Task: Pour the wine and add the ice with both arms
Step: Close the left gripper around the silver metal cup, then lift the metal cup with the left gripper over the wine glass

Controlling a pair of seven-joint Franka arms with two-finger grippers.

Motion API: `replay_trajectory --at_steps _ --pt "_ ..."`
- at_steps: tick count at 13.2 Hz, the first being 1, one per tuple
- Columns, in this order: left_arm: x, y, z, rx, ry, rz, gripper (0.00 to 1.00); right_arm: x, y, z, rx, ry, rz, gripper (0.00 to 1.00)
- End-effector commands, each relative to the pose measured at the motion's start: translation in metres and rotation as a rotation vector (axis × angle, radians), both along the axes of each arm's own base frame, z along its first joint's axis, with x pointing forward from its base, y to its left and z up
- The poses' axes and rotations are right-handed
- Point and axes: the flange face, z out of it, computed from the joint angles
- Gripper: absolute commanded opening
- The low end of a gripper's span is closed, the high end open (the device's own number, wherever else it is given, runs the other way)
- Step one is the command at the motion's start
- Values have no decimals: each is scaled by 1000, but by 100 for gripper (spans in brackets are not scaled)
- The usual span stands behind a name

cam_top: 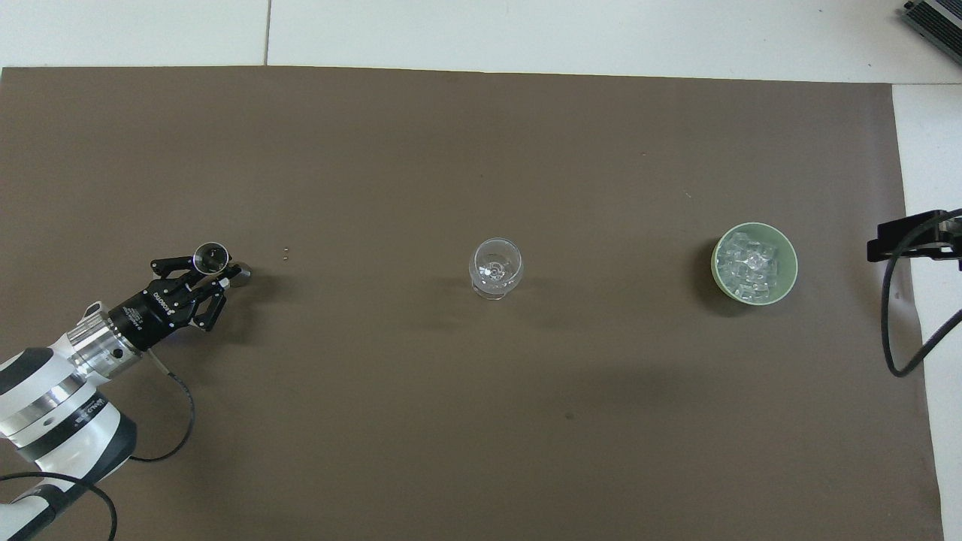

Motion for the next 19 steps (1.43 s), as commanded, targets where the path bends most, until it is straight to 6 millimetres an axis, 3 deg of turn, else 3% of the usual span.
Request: replay_trajectory --at_steps 1,4,10,15,19 --pt "12 -5 12 -33 -21 4 0 -7 1 3 7 6 19 100" --pt "26 -11 25 -64 -27 -12 0 -7 0 3 7 6 17 100" --pt "49 -61 56 -77 25 -66 0 -7 0 3 7 6 17 100" --pt "65 -130 102 -20 29 -53 0 -7 0 3 7 6 17 100" --pt "62 -194 129 -19 25 -43 0 -7 0 3 7 6 17 100"
